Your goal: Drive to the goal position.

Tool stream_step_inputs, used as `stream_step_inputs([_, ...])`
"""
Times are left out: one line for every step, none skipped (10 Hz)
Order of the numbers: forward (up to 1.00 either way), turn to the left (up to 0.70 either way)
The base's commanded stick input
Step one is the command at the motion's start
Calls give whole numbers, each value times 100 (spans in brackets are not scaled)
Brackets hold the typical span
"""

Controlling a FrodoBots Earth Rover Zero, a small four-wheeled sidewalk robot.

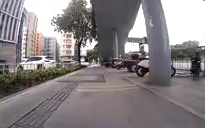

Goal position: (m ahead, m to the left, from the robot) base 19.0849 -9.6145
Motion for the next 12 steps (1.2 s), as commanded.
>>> stream_step_inputs([45,0])
stream_step_inputs([45,0])
stream_step_inputs([45,0])
stream_step_inputs([45,0])
stream_step_inputs([45,0])
stream_step_inputs([45,0])
stream_step_inputs([45,0])
stream_step_inputs([45,0])
stream_step_inputs([45,0])
stream_step_inputs([45,0])
stream_step_inputs([45,0])
stream_step_inputs([45,0])
